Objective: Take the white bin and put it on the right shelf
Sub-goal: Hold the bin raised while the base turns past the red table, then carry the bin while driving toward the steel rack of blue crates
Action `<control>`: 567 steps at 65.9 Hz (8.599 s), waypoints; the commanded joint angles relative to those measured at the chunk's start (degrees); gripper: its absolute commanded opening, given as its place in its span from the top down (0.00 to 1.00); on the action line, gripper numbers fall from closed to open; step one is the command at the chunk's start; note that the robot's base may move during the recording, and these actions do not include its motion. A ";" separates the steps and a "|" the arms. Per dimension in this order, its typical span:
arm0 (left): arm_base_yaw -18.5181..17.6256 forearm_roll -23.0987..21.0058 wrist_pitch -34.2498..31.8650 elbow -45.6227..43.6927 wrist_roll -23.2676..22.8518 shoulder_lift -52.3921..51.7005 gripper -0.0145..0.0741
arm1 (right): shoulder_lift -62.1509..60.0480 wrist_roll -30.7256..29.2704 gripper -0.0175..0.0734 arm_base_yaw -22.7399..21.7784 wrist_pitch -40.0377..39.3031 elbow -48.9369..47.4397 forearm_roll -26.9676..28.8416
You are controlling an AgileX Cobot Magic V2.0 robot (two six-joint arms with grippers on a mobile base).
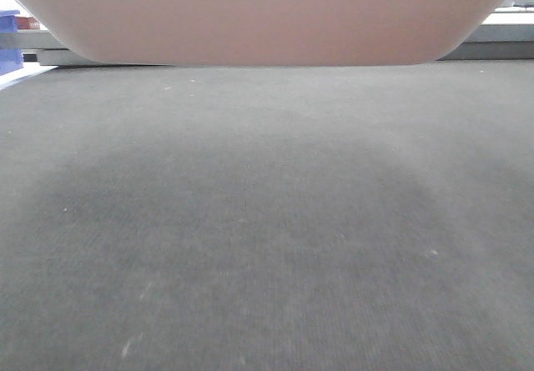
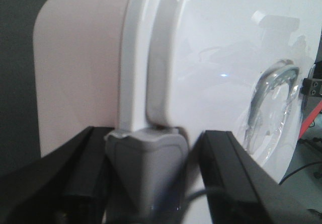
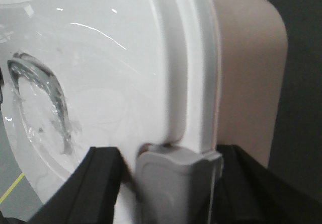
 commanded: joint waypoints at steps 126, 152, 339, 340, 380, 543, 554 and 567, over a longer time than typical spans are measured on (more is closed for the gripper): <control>-1.40 -11.33 4.89 -2.01 0.44 -1.97 0.56 | -1.24 -0.48 0.34 0.97 6.70 -2.20 11.09; -1.40 -11.33 4.89 -2.01 0.44 -1.97 0.56 | -1.24 -0.48 0.34 0.97 6.70 -2.20 11.09; -1.40 -11.52 4.89 -2.01 0.44 -1.84 0.56 | -1.24 -0.48 0.34 0.97 6.82 -2.20 11.09; -1.40 -11.52 4.89 -2.01 0.44 -1.84 0.56 | -1.24 -0.48 0.34 0.97 6.82 -2.20 11.09; -1.40 -11.67 4.66 -2.01 0.44 -1.84 0.56 | -1.24 -0.48 0.34 0.97 6.82 -2.20 11.09; -1.40 -11.67 4.15 -2.01 0.44 -1.84 0.56 | -1.24 -0.48 0.34 0.97 6.64 -2.20 11.09; -1.40 -11.67 4.15 -2.01 0.44 -1.84 0.56 | -1.24 -0.48 0.34 0.97 6.64 -2.20 11.09; -1.40 -11.67 4.15 -2.01 0.44 -1.84 0.56 | -1.24 -0.48 0.34 0.97 6.64 -2.20 11.09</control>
